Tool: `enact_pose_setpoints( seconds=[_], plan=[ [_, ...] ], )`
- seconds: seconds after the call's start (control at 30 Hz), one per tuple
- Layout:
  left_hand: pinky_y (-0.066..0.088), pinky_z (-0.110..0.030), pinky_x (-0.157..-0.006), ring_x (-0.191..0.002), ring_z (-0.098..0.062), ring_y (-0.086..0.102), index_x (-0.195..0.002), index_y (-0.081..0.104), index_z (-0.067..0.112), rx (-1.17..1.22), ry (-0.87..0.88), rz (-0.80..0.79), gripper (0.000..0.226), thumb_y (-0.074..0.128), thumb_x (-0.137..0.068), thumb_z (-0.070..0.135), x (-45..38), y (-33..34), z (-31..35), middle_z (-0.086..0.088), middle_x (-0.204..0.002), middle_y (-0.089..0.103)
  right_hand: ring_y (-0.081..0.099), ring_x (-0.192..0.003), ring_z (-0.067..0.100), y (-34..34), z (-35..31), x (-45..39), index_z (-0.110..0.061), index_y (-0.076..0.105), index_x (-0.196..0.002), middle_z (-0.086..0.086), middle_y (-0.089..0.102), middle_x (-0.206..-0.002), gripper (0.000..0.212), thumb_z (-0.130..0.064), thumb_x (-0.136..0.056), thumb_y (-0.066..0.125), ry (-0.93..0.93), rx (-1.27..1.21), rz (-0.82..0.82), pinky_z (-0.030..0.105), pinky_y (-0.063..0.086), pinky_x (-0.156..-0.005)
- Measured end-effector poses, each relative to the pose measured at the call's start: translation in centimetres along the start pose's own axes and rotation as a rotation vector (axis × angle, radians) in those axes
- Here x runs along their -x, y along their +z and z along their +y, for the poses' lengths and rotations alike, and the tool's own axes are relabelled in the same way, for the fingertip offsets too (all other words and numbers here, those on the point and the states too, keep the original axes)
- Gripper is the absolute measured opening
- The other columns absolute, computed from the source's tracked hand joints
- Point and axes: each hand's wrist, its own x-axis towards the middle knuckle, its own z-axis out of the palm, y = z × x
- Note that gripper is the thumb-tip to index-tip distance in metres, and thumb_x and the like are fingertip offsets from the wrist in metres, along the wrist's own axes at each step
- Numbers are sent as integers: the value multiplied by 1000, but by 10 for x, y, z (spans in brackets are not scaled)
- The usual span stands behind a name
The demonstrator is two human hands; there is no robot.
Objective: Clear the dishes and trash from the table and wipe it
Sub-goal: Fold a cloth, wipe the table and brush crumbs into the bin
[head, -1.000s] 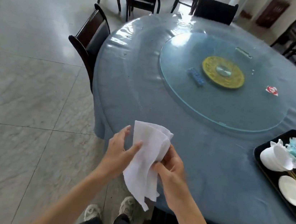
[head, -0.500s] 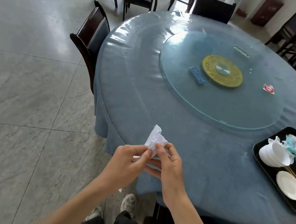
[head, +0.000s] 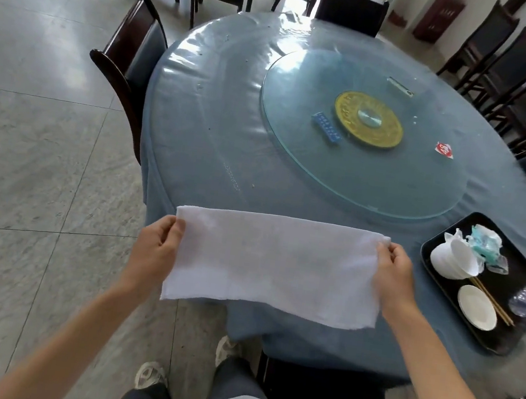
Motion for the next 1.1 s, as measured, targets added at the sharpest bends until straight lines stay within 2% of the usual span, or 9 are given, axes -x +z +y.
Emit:
enact_pose_setpoints(
  seconds=[0.3, 0.43, 0.57, 0.7, 0.77, 0.87, 0.93, 1.03, 1.1],
  plan=[
    [58, -63, -80, -91, -41, 70, -97, 71, 21, -30, -199, -56, 30, 50, -104, 42, -19, 58, -46, -14, -95, 72, 55, -69, 27, -19, 40, -107, -22, 59, -101, 6, 61, -69, 21, -38, -108, 46, -215, 403, -125, 40, 39, -65],
    [59, -46, -71, -85, -37, 71, -100, 70, 11, 46, -368, -47, 28, 49, -107, 29, -20, 89, -70, -15, -93, 74, 56, -70, 28, -14, 56, -152, -24, 62, -100, 14, 64, -72, 21, -39, -107, 48, -259, 482, -240, 32, 41, -63],
    [59, -35, -66, -89, -30, 72, -106, 69, 12, 75, -477, 12, 26, 48, -107, 25, -33, 114, -84, -12, -99, 74, 53, -68, 25, 13, 72, -203, -28, 64, -94, 5, 60, -68, 21, -41, -105, 52, -258, 471, -370, 33, 43, -63],
    [57, -56, -81, -87, -32, 67, -97, 67, 13, -35, -540, 171, 24, 48, -107, 26, -58, 127, -104, -19, -98, 71, 60, -81, 27, 53, 82, -243, -18, 69, -115, 2, 63, -82, 17, -24, -105, 56, -240, 425, -400, 33, 39, -73],
    [54, -57, -91, -101, -35, 64, -110, 61, 13, -269, -547, 249, 16, 52, -103, 25, -63, 133, -108, -17, -114, 67, 62, -94, 34, 70, 85, -256, -9, 63, -128, 8, 63, -91, 26, -16, -103, 57, -203, 448, -350, 32, 37, -80],
    [44, -49, -101, -118, -37, 51, -134, 51, 6, -677, -363, 292, 40, 58, -96, 18, -55, 151, -97, -18, -131, 51, 60, -106, 33, 92, 86, -244, -13, 59, -133, 9, 61, -111, 34, -19, -100, 60, -274, 542, -357, 41, 48, -87],
    [43, -44, -101, -117, -36, 52, -131, 55, 7, -836, -37, 240, 44, 56, -90, 21, -43, 169, -94, -15, -131, 52, 58, -117, 30, 104, 97, -217, -16, 60, -135, 7, 61, -126, 39, -26, -97, 65, -609, 599, -450, 46, 53, -92],
    [34, -47, -115, -139, -36, 44, -140, 56, 19, -948, 228, -24, 57, 58, -86, 39, -25, 206, -103, -9, -152, 45, 51, -137, 28, 112, 121, -182, -27, 58, -144, 8, 50, -153, 55, -50, -94, 65, -1099, 643, -726, 44, 46, -106],
    [24, -55, -121, -152, -34, 28, -150, 48, 34, -984, 261, -216, 67, 60, -87, 51, -22, 231, -110, -5, -165, 31, 37, -151, 30, 115, 132, -178, -37, 53, -148, 8, 36, -164, 63, -62, -91, 63, -1209, 657, -886, 53, 35, -117]
  ],
)
